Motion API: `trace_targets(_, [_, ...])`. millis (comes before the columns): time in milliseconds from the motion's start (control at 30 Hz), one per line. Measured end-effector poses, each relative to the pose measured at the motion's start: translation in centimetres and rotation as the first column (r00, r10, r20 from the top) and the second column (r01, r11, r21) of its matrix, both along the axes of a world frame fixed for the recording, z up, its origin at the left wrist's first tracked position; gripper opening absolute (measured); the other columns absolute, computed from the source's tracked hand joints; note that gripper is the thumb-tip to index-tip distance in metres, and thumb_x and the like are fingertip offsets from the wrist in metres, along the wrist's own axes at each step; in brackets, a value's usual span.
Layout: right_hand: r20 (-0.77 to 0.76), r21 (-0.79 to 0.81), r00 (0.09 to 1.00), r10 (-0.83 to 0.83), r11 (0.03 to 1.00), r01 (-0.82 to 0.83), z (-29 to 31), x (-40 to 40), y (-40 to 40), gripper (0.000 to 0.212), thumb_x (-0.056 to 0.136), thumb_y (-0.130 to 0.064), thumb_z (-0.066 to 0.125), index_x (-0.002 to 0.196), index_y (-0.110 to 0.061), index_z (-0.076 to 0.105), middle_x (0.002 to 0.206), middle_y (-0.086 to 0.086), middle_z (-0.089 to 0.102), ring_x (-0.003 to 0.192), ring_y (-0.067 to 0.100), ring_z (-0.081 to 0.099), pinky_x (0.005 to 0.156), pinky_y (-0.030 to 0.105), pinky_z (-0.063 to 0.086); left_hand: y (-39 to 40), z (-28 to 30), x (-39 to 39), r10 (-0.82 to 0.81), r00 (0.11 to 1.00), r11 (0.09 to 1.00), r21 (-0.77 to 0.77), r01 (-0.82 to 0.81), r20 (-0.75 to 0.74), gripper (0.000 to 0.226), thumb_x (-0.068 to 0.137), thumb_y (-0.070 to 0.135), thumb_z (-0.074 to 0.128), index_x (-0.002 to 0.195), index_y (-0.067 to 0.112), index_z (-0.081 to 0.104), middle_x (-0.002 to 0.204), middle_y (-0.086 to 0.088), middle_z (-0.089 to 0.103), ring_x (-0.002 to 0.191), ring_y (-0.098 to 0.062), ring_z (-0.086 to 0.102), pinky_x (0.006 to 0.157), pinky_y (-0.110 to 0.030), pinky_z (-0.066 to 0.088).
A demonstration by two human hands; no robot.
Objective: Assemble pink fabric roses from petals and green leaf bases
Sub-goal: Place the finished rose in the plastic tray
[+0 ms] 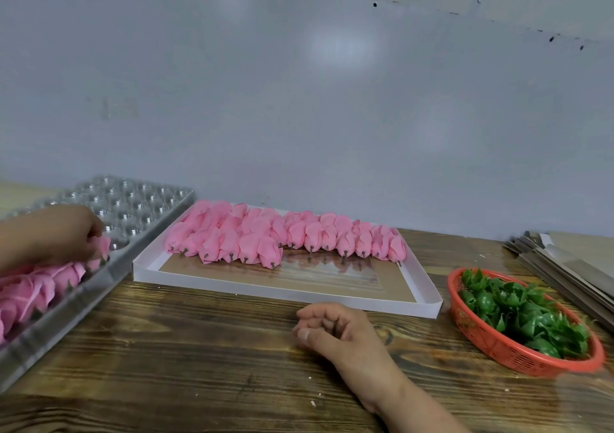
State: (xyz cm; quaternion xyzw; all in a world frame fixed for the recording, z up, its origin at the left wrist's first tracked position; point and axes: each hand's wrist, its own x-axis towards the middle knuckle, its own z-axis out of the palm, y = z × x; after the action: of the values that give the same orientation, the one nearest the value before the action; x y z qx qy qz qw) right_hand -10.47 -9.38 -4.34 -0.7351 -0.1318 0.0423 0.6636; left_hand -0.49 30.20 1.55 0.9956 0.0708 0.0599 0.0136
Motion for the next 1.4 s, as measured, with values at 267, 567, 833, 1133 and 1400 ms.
trace_targets(267, [0.002, -0.009, 1.0, -0.014, 1.0, 0.014, -0.1, 0.2, 0.0, 0.017, 0.081, 0.001, 0.067, 0.091, -0.012, 0.068, 0.079, 0.002, 0.07, 0.073, 0.01, 0.062, 0.076, 0.02, 0.05, -11.2, 3.8, -3.5, -0.165, 0.972, 0.975, -0.122, 0.186, 0.164, 0.017, 0.083, 0.041, 0.068, 0.096, 0.03, 0.068, 0.092, 0.007, 0.071, 0.086, -0.014, 0.066, 0.067, -0.024, 0.046])
trace_targets(567, [0.219, 0.092, 0.89, -0.4, 0.917, 0.389, 0.8, 1.2, -1.5, 0.031, 0.078, 0.011, 0.058, 0.06, -0.013, 0.063, 0.056, 0.006, 0.061, 0.049, 0.01, 0.05, 0.051, 0.024, 0.039, -27.0, -4.4, -8.0, -0.456, 0.89, 0.43, -0.875, 0.223, 0.002, 0.028, 0.096, 0.023, 0.054, 0.069, 0.017, 0.057, 0.063, 0.0, 0.063, 0.049, -0.005, 0.056, 0.046, -0.017, 0.043])
trace_targets(833, [0.335, -0.078, 0.848, -0.411, 0.884, 0.46, 1.8, 2.4, -1.7, 0.03, 0.078, 0.006, 0.063, 0.064, -0.021, 0.062, 0.059, -0.006, 0.056, 0.056, 0.003, 0.047, 0.055, 0.015, 0.04, -27.1, -6.4, -7.9, -0.393, 0.917, 0.349, -0.91, 0.225, 0.076, 0.026, 0.095, 0.021, 0.055, 0.069, 0.022, 0.059, 0.062, 0.004, 0.065, 0.048, 0.0, 0.057, 0.048, -0.015, 0.044])
trace_targets(1133, [0.266, -0.608, 0.959, -0.096, 0.755, 0.245, 6.3, 7.2, 1.8, 0.021, 0.079, -0.004, 0.063, 0.06, -0.011, 0.058, 0.059, -0.003, 0.052, 0.057, 0.009, 0.047, 0.065, 0.025, 0.045, -27.1, -6.2, -7.9, -0.382, 0.923, 0.296, -0.941, 0.165, 0.041, 0.022, 0.096, 0.016, 0.052, 0.077, 0.015, 0.062, 0.068, 0.0, 0.065, 0.047, 0.0, 0.057, 0.048, -0.015, 0.045])
trace_targets(1400, [0.014, -0.801, 0.986, -0.169, 0.588, 0.112, 3.7, 12.9, 6.4, 0.036, 0.073, -0.022, 0.073, 0.064, -0.014, 0.039, 0.067, 0.004, 0.046, 0.068, 0.022, 0.046, 0.062, 0.028, 0.037, -27.4, -5.9, -8.0, -0.397, 0.916, 0.242, -0.956, 0.164, 0.056, 0.02, 0.093, 0.0, 0.044, 0.085, 0.007, 0.061, 0.07, -0.009, 0.057, 0.044, -0.006, 0.052, 0.041, -0.019, 0.042])
